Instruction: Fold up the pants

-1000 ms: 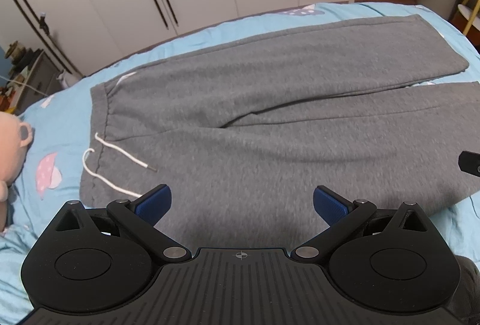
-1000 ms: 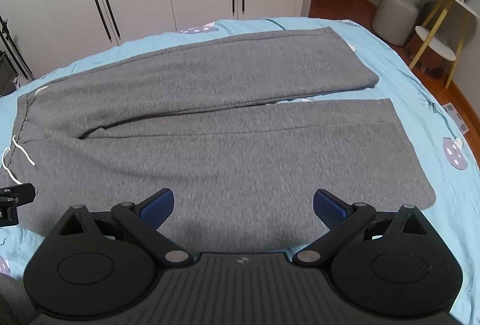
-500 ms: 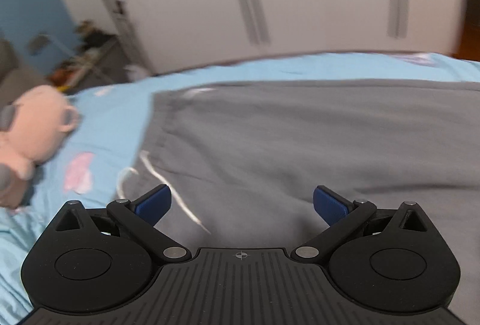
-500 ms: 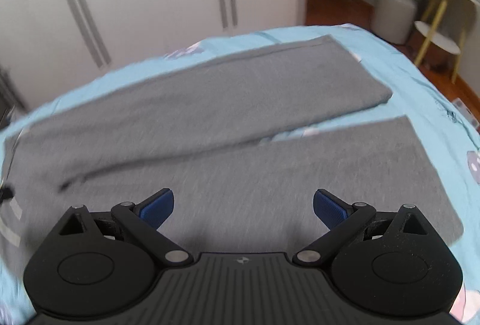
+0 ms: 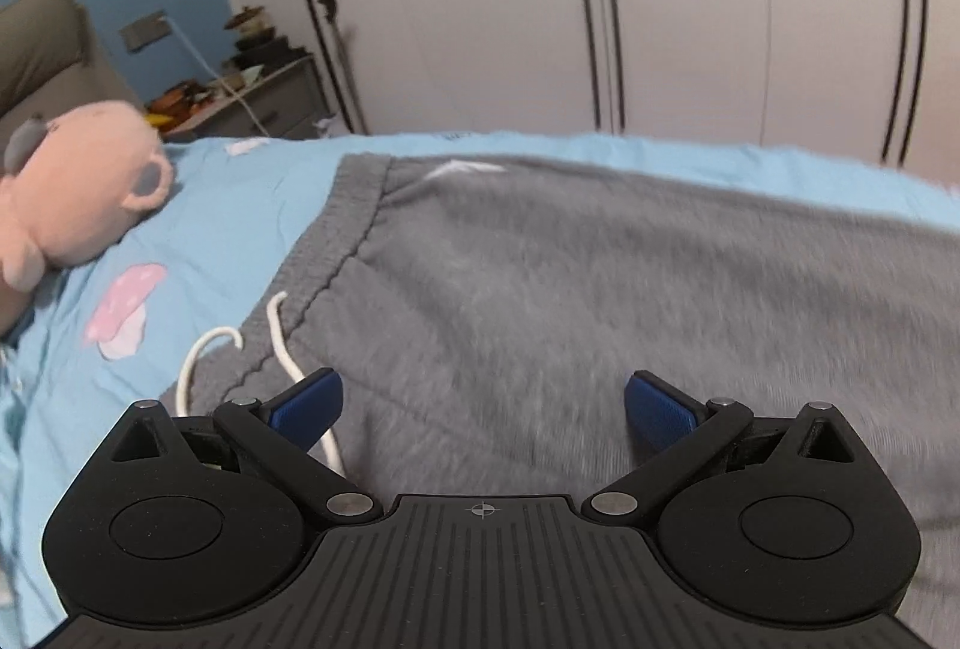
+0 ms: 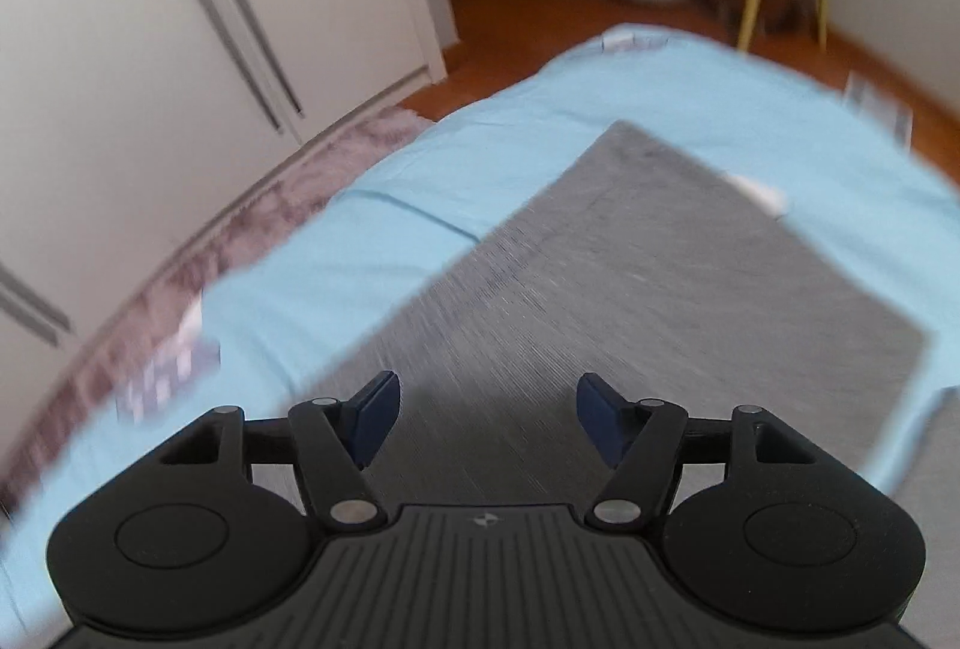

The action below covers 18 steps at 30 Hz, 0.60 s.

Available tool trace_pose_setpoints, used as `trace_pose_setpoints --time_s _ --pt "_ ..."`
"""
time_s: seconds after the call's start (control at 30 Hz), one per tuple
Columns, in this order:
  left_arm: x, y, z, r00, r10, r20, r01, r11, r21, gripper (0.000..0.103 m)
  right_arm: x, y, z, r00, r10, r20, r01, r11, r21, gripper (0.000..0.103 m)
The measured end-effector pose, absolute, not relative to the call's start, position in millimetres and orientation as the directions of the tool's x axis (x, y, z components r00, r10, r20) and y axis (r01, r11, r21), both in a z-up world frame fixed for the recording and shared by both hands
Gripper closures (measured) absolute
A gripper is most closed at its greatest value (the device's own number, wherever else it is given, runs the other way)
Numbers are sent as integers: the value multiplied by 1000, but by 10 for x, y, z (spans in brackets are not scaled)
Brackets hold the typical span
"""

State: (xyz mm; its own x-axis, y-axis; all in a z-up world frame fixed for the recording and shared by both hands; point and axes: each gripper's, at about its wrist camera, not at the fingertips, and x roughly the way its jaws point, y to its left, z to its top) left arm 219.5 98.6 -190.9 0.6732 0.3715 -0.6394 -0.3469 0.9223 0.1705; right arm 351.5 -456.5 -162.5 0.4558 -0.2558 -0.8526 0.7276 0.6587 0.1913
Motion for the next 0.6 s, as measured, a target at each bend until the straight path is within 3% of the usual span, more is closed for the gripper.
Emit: trace_pose_setpoints --time_s 0.23,0.27,0.33,0.37,0.43,0.6 --pt "2418 1083 -2156 633 345 -693 -355 925 135 0 4089 -4809 -1998 332 -354 -875 825 559 87 38" --pt "2433 1085 -2185 628 342 -699 -353 926 136 0 4123 -4812 -2044 306 -358 -882 832 551 65 42" --pt "2421 1087 -2192 636 342 -691 -357 925 129 0 4148 -4766 -2135 248 -402 -881 842 539 -9 64" --pt "2420 1091 -2194 637 342 -691 -357 925 129 0 4136 -4740 -2128 250 -423 -871 838 545 -25 68" --pt "2414 1120 -2206 644 330 -690 -353 929 114 0 4076 -4754 -2119 259 -439 -860 833 553 -32 95" --pt "2432 1310 -2196 642 252 -724 -352 936 14 0 3476 -4758 -1681 464 -381 -800 801 566 195 97"
